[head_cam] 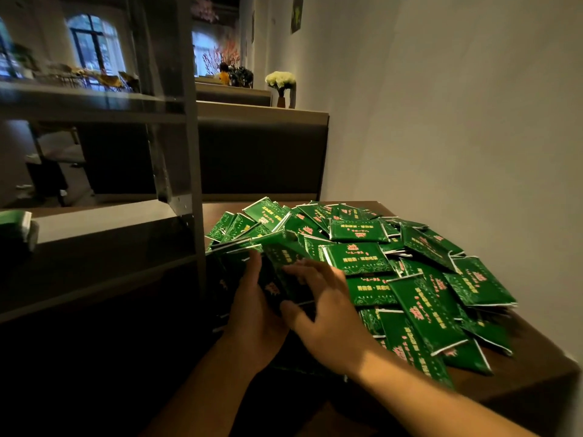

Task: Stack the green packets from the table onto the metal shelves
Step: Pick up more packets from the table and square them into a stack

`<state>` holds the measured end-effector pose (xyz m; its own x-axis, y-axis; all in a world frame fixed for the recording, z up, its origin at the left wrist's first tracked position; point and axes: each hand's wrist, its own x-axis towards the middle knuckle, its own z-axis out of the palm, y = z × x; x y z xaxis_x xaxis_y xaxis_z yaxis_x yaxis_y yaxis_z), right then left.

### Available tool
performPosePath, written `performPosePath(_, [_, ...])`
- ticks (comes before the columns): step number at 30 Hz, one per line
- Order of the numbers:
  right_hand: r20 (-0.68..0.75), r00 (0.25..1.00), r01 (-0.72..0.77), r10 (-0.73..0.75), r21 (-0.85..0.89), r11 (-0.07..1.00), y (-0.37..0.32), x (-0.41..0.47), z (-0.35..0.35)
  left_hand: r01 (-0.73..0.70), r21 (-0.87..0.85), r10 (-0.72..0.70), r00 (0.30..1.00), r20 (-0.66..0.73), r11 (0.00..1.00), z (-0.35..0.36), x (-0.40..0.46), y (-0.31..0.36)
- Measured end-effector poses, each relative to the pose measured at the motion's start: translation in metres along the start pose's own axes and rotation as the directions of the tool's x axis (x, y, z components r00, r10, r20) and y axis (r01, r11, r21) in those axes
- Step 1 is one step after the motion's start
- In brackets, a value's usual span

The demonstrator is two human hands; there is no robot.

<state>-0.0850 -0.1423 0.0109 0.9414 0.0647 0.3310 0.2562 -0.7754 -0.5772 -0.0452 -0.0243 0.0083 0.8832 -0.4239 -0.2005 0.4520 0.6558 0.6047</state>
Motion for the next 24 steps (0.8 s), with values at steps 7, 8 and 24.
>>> performPosePath(7, [0.063,0.993,-0.112,0.095,0.365,0.924,-0.002,-0.018,-0.022,0.01,0.18,-0.006,1.0,-0.023,0.984,-0.003,0.003,-0.013])
performPosePath(8, [0.055,0.993,-0.114,0.1,0.391,0.913,-0.003,-0.018,-0.027,0.007,0.19,-0.001,0.999,-0.034,0.982,-0.004,0.003,-0.013])
performPosePath(24, [-0.255,0.776,-0.62,0.578,-0.48,0.621,0.111,-0.035,-0.082,0.042,0.191,-0.05,0.998,0.036,0.981,-0.001,0.0,-0.017])
